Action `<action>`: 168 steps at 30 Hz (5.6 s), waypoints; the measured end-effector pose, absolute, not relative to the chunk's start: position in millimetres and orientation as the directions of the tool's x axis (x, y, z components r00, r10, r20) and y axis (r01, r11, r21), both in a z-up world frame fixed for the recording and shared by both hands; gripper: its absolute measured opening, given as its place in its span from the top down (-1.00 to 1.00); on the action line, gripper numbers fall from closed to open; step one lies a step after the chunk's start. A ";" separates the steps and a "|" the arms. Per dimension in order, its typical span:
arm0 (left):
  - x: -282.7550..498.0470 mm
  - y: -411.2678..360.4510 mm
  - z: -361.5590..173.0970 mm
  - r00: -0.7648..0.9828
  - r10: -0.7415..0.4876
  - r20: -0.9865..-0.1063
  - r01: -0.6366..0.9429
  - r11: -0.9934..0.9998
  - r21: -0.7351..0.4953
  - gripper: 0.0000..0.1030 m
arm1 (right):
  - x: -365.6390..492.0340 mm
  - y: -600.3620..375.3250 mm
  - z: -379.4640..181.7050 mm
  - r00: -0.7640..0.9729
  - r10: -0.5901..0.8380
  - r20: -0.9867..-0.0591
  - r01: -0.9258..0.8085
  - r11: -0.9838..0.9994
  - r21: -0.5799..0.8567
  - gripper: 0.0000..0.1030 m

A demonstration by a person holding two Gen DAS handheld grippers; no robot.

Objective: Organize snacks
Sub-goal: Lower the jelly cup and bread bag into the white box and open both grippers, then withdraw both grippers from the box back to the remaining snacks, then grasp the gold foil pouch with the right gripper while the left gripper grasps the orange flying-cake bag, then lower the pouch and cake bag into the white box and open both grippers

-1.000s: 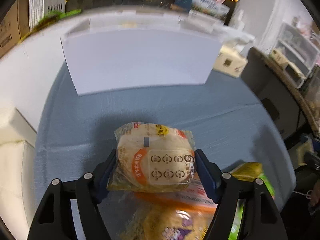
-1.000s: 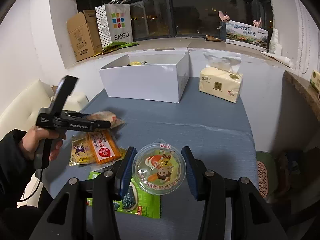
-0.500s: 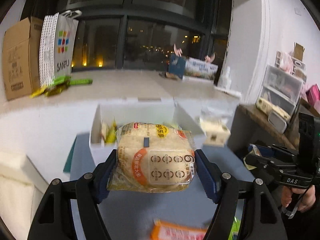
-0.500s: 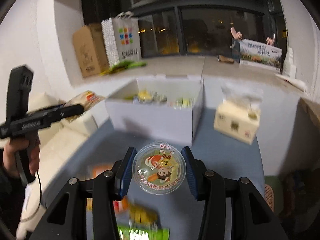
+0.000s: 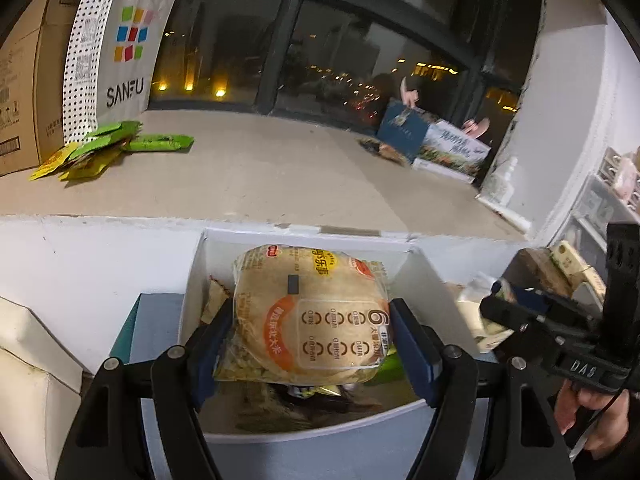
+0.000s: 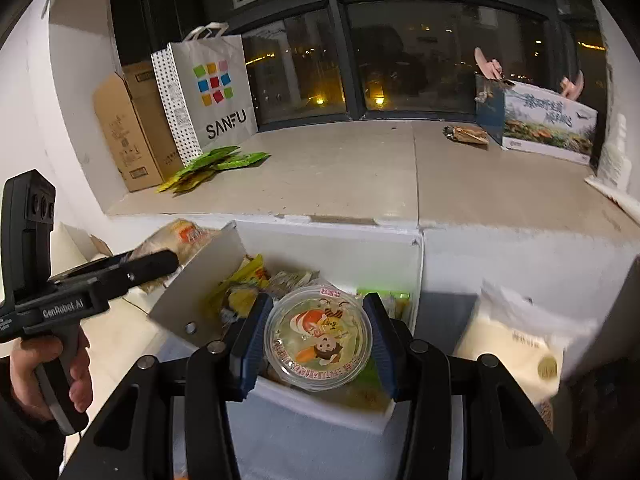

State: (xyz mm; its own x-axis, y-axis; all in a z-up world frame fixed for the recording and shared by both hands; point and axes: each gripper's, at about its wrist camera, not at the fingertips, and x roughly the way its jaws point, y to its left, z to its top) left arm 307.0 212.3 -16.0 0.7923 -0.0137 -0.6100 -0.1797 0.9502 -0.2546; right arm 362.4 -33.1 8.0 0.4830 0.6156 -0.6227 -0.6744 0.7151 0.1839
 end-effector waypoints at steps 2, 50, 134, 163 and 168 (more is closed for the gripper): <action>309.0 218.3 -23.5 0.779 -0.002 -0.627 -0.206 0.944 -0.259 -0.74 | 370.1 -27.1 5.2 0.481 0.605 -0.635 -0.672 0.719 0.176 0.01; -8.5 35.0 -56.7 0.826 -0.061 -0.561 -0.037 0.986 -0.162 -1.00 | 98.1 -210.9 -93.4 0.397 0.622 -0.675 -0.767 0.628 0.127 -1.00; 207.5 -12.8 -160.5 0.479 0.014 -0.878 -0.067 0.998 -0.020 -0.18 | 150.6 -242.5 -109.0 0.438 0.596 -0.673 -0.660 0.722 0.210 0.15; 234.6 167.0 16.9 0.867 -0.007 -0.498 -0.099 0.978 -0.186 -0.18 | 269.5 -107.7 7.9 0.460 0.715 -0.526 -0.738 0.637 0.222 0.15; 287.3 193.8 10.5 0.851 -0.001 -0.526 -0.111 0.977 -0.181 -0.18 | 323.8 -61.2 17.9 0.464 0.689 -0.556 -0.711 0.664 0.230 0.15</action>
State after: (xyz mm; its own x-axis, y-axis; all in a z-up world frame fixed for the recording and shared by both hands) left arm 287.3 193.8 10.5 0.8508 -0.0007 -0.5255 -0.1111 0.9772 -0.1811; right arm 323.8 -61.2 17.9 0.4642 0.6891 -0.5565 -0.7112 0.6644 0.2296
